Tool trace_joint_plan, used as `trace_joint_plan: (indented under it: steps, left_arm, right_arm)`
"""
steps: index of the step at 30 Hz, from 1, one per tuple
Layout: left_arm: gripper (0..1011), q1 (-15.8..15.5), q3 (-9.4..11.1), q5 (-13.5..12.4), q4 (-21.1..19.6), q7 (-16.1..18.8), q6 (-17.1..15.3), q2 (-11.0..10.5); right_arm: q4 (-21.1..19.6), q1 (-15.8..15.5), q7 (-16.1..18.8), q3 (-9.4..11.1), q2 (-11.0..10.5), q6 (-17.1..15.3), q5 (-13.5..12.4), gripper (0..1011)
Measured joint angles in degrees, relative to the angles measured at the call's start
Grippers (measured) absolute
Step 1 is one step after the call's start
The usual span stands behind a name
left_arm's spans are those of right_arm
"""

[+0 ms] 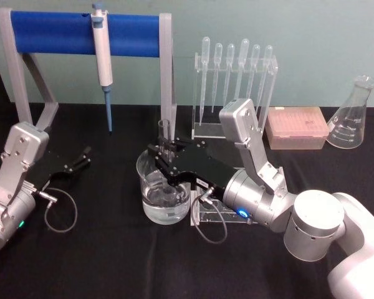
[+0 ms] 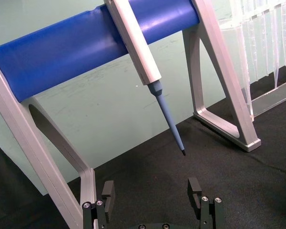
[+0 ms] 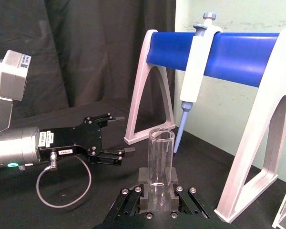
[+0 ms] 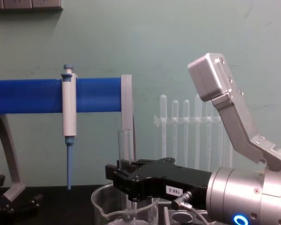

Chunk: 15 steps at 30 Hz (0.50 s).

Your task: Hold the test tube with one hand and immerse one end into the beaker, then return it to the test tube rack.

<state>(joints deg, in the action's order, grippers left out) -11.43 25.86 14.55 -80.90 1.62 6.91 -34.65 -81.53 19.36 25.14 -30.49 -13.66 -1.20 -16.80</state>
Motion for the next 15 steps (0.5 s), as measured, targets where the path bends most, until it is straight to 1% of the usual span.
trace_joint_plan:
  steps: [15]
  left_arm:
    - [1000, 0.0, 0.0, 0.0, 0.0, 0.0, 0.0, 0.0]
  right_arm:
    - [0.0, 0.0, 0.0, 0.0, 0.0, 0.0, 0.0, 224]
